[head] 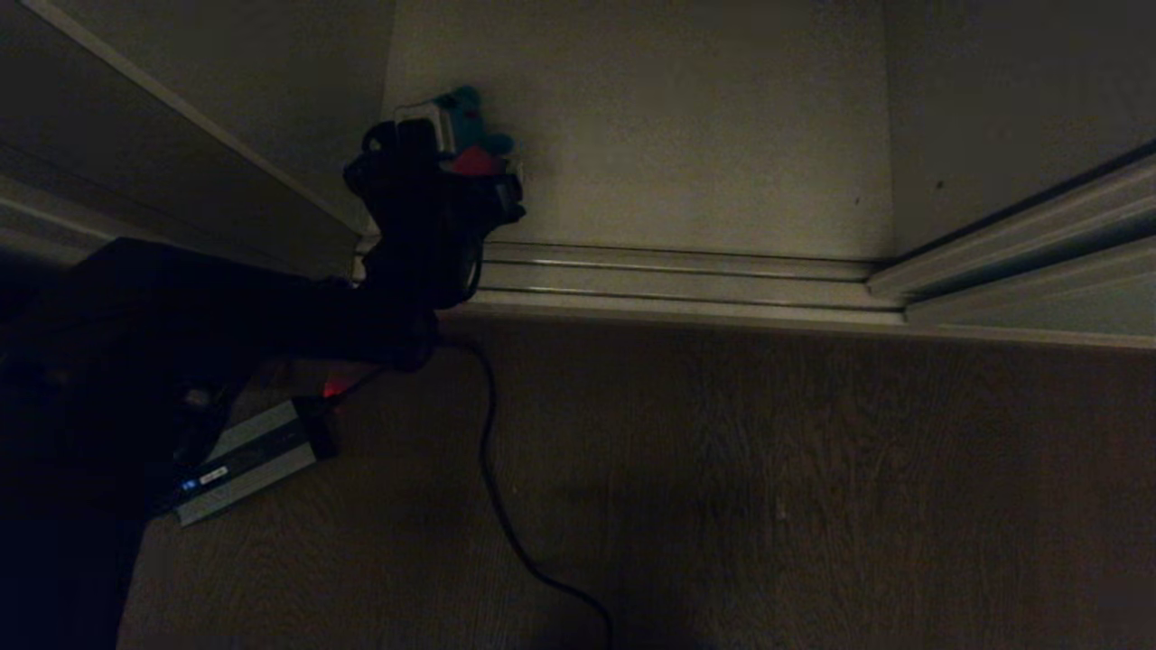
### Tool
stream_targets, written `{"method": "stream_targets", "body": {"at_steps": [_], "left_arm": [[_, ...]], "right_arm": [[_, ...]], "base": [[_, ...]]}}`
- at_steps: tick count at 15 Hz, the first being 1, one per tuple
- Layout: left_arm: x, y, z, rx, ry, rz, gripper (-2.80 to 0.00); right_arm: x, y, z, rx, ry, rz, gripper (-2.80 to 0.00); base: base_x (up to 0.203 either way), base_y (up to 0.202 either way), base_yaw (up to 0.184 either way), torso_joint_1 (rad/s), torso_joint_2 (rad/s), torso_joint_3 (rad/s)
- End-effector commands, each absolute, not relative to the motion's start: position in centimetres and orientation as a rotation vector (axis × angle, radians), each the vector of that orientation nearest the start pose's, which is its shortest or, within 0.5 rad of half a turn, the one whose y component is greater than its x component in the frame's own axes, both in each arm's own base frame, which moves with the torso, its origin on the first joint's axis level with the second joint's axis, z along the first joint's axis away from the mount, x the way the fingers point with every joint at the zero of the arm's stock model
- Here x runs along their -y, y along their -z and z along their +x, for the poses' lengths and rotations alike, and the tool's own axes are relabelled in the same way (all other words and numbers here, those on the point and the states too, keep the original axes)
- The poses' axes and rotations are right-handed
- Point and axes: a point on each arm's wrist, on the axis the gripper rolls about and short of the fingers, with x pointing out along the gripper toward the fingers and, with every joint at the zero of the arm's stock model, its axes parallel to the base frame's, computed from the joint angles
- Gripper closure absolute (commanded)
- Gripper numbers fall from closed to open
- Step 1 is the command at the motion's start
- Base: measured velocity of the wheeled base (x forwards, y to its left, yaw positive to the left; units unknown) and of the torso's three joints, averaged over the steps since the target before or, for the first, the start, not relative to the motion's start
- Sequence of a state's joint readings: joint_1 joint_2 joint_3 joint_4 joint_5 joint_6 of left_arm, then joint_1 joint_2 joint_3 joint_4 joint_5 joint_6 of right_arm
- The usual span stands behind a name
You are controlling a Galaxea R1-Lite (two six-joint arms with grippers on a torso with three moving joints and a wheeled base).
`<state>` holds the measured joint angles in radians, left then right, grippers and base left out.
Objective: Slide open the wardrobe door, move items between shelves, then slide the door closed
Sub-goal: Place the blue doll on the lower shelf
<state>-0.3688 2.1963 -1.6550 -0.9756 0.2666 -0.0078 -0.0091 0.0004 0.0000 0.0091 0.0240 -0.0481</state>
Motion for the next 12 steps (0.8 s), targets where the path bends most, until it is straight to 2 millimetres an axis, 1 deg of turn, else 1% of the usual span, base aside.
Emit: {"method": "stream_targets", "body": {"at_steps": [1,2,5,6,8,9,11,12], "left_arm": [[15.1,-29.3,37.7,0.404,0.13,-0.149,0.0],[15.1,-29.2,36.2,0.366,0.143,-0.139,0.0],[13.8,-31.4,30.5,0.335,0.17,-0.136,0.0],[13.0,-32.0,28.7,0.323,0.173,-0.132,0.0],[11.0,-32.9,24.2,0.285,0.177,-0.119,0.0],[9.9,-33.0,21.9,0.261,0.177,-0.11,0.0],[7.8,-32.2,17.5,0.191,0.177,-0.083,0.0],[6.7,-31.3,15.4,0.16,0.174,-0.071,0.0]], "right_arm": [[-0.1,-7.4,-2.3,-0.012,-0.016,-0.049,0.0],[-0.1,-7.4,-2.3,-0.012,-0.016,-0.049,0.0],[-0.1,-7.4,-2.3,-0.012,-0.016,-0.049,0.0],[-0.1,-7.4,-2.3,-0.012,-0.016,-0.049,0.0],[-0.1,-7.4,-2.3,-0.012,-0.014,-0.049,0.0],[-0.1,-7.4,-2.3,-0.012,-0.016,-0.049,0.0],[-0.1,-7.4,-2.3,-0.012,-0.016,-0.049,0.0],[-0.1,-7.4,-2.3,-0.012,-0.016,-0.048,0.0]], "base": [[0.0,0.0,0.0,0.0,0.0,0.0],[0.0,0.0,0.0,0.0,0.0,0.0],[0.0,0.0,0.0,0.0,0.0,0.0],[0.0,0.0,0.0,0.0,0.0,0.0],[0.0,0.0,0.0,0.0,0.0,0.0],[0.0,0.0,0.0,0.0,0.0,0.0],[0.0,0.0,0.0,0.0,0.0,0.0],[0.0,0.0,0.0,0.0,0.0,0.0]]}}
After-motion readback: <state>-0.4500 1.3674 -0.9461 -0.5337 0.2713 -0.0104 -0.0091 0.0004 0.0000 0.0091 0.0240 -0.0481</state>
